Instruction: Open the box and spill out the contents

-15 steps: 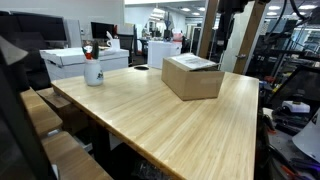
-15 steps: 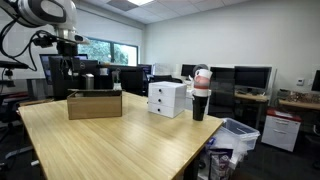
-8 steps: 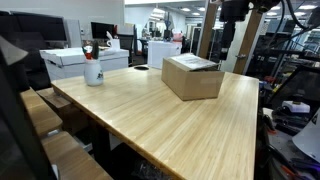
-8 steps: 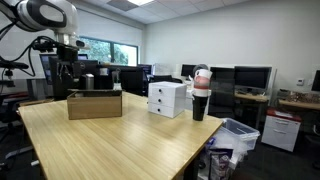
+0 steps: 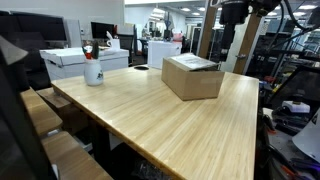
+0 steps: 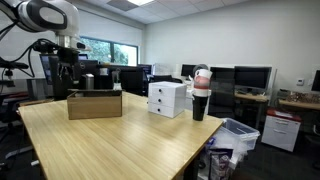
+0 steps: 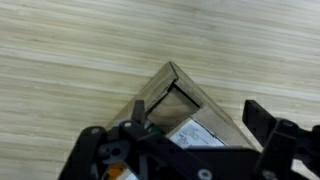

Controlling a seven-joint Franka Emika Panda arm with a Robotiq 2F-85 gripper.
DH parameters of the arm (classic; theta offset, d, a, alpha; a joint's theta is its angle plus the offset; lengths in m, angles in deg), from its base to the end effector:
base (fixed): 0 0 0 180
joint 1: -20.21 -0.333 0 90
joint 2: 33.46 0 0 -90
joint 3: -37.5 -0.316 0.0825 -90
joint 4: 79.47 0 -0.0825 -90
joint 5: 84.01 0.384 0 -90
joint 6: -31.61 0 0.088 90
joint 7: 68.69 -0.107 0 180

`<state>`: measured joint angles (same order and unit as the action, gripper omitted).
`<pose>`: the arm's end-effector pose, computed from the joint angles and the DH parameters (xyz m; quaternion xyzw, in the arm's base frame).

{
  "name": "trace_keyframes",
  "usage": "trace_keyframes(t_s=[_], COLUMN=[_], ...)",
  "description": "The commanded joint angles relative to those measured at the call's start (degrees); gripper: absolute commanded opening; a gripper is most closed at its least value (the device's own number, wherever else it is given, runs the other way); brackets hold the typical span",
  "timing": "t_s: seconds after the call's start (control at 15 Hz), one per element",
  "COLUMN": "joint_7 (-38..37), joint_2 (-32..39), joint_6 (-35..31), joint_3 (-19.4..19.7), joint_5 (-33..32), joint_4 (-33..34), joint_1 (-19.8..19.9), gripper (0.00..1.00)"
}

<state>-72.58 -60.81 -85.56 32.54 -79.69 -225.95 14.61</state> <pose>0.3809 0.0752 0.4261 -0.9991 -0.0352 0.0190 0.0111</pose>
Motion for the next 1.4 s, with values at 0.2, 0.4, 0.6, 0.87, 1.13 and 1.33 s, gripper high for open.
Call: trace_keyframes(t_s=[0.2,0.4,0.6,0.87,1.13,1.33], joint_7=[-1.2,-2.1,-2.6,-2.6,-2.5,-2.3], joint_2=[-0.9,-0.5,-0.2,0.2,1.2,2.0], joint_6=[-4.5,-6.1,-7.8,-9.3,-10.4,-11.0], joint_3=[1.3,1.3,1.2,1.1,1.0,1.0], joint_5=[6.0,7.8,9.4,10.7,11.5,11.7], joint_4=[-1.6,-1.9,-2.4,-3.0,-2.9,-2.8], joint_1=[0.0,0.0,-0.1,-0.2,-0.4,-0.4], gripper=[1.0,1.0,1.0,1.0,1.0,1.0])
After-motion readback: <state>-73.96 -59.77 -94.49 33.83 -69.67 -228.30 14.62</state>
